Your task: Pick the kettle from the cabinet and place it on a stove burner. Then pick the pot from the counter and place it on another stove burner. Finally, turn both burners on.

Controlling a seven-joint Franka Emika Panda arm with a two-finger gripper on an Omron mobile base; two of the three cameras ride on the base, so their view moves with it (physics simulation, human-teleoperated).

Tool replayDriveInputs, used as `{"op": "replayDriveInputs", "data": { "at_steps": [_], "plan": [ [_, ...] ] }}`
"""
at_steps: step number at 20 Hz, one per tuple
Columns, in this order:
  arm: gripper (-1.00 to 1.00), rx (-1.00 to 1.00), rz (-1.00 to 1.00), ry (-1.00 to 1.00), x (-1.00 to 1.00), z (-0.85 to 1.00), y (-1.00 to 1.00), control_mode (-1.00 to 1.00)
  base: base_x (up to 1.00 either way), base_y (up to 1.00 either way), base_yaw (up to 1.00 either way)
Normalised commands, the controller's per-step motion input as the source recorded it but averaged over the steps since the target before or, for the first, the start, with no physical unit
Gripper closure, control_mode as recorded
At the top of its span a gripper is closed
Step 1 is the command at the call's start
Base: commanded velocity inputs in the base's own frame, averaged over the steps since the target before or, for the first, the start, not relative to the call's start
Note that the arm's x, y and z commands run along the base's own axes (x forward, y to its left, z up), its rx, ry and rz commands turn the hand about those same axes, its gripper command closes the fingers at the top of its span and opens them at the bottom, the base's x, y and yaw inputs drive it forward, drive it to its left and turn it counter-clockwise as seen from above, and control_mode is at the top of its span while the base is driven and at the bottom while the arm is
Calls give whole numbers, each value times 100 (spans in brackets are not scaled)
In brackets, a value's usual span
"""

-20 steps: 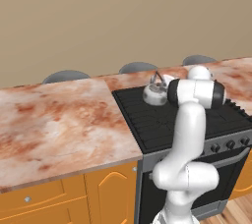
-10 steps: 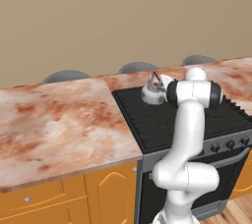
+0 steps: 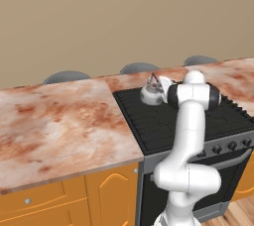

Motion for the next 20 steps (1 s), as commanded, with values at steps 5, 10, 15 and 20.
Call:
{"op": "replayDriveInputs", "data": {
  "at_steps": [5,10,15,20],
  "plan": [
    [100,0,0,0,31,-21,0,-100,0,0,0],
    [100,0,0,0,30,-23,0,-100,0,0,0],
    [100,0,0,0,12,-25,0,-100,0,0,0],
    [100,0,0,0,0,-23,0,-100,0,0,0]
  ]
}}
